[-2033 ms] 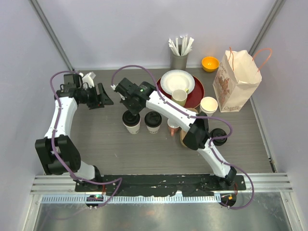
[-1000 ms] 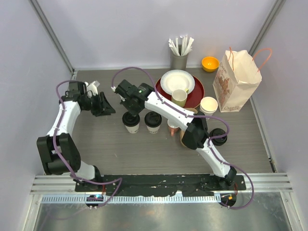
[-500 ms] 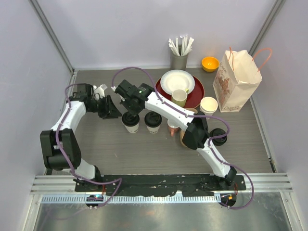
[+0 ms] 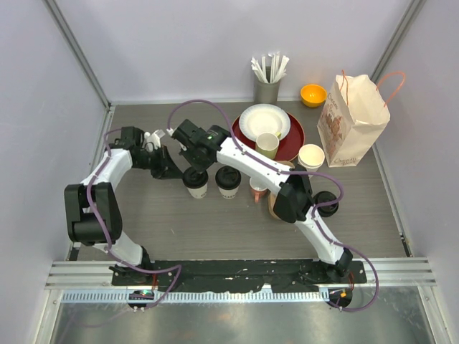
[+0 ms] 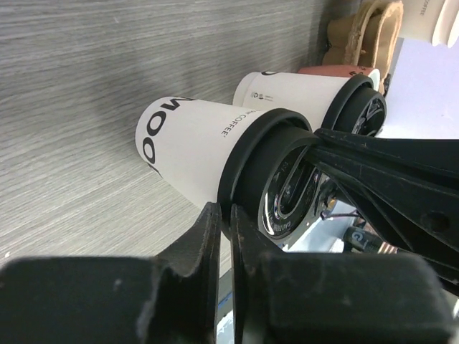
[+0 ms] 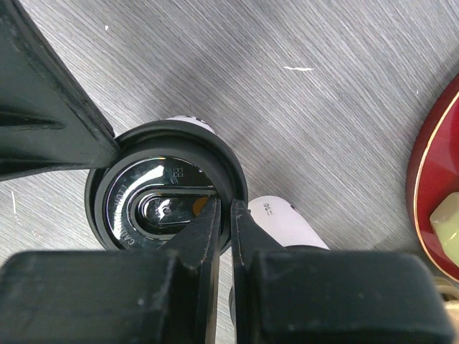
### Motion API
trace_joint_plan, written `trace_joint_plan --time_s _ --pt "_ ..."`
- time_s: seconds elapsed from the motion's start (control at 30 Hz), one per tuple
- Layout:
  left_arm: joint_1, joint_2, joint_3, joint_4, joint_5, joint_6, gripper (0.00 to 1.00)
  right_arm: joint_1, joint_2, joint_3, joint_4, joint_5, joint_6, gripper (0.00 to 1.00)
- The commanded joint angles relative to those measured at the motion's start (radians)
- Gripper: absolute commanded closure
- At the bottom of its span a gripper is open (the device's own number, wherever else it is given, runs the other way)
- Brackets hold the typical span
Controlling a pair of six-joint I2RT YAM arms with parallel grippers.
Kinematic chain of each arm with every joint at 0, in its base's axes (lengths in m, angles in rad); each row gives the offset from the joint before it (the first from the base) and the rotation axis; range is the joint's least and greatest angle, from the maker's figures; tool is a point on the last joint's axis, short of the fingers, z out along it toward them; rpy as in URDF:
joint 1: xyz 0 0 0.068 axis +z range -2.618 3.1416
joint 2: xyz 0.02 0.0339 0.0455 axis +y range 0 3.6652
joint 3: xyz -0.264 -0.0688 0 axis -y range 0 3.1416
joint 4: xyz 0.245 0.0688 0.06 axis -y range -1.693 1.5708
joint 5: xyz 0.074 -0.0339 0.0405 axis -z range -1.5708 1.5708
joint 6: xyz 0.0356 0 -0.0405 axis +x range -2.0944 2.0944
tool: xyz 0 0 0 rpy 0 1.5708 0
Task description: Pack the takeout coffee
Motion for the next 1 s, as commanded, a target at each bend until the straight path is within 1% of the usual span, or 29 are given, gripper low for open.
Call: trace_joint_plan --time_s 0.0,0.1,0.17,0.23,0.3,0.33,0.4,0.5,0.53,0.6,0.63,0.73,0.8,0.87,0.93,0.97 --pt "-0.013 0.055 -0.025 -0.109 -0.044 0.095 0.92 0.002 -0.059 -0.087 0.068 0.009 0.045 0.99" --pt "-0.013 0.055 -0.034 -0.126 -0.067 0.127 0.94 0.003 -0.095 -0.147 0.122 0.016 0.062 0.99" --pt "-0.013 0.061 -0.042 -0.129 -0.111 0.146 0.97 0.006 -0.113 -0.181 0.16 0.032 0.074 0.99" --pt "-0.013 0.07 -0.048 -0.126 -0.127 0.154 0.99 0.008 -0.148 -0.253 0.203 0.049 0.088 0.99" --pt "-0.013 0.073 -0.057 -0.122 -0.121 0.155 0.99 0.01 -0.179 -0.341 0.241 0.064 0.1 0.99" --pt "-0.013 0.072 -0.059 -0.118 -0.122 0.155 0.99 0.01 -0.207 -0.371 0.284 0.064 0.109 0.99" --pt "-0.013 0.065 -0.047 -0.123 -0.113 0.157 0.98 0.01 -0.231 -0.431 0.318 0.05 0.118 0.99" --pt "-0.012 0.012 -0.001 -0.126 -0.075 0.158 0.92 0.011 -0.247 -0.431 0.329 0.049 0.115 0.99" --pt "-0.012 -0.007 0.012 -0.12 -0.07 0.158 0.86 0.01 -0.253 -0.429 0.329 0.044 0.114 0.99" --pt "-0.013 -0.068 0.042 -0.112 -0.067 0.157 0.8 0.011 -0.256 -0.425 0.327 0.036 0.106 0.99" --pt "-0.013 -0.086 0.053 -0.108 -0.069 0.16 0.75 0.011 -0.257 -0.425 0.326 0.033 0.102 0.99" --pt "-0.012 -0.134 0.096 -0.12 -0.064 0.181 0.69 0.011 -0.253 -0.416 0.314 0.018 0.089 0.99" --pt "-0.012 -0.158 0.108 -0.125 -0.057 0.213 0.67 0.011 -0.241 -0.397 0.297 0.003 0.083 0.99" --pt "-0.01 -0.178 0.119 -0.125 -0.026 0.253 0.65 0.011 -0.231 -0.38 0.287 -0.007 0.085 0.99" --pt "-0.012 -0.214 0.121 -0.132 0.017 0.38 0.57 0.011 -0.227 -0.368 0.274 -0.008 0.092 0.99" --pt "-0.013 -0.224 0.118 -0.155 0.07 0.435 0.53 0.01 -0.225 -0.354 0.268 -0.01 0.095 0.99"
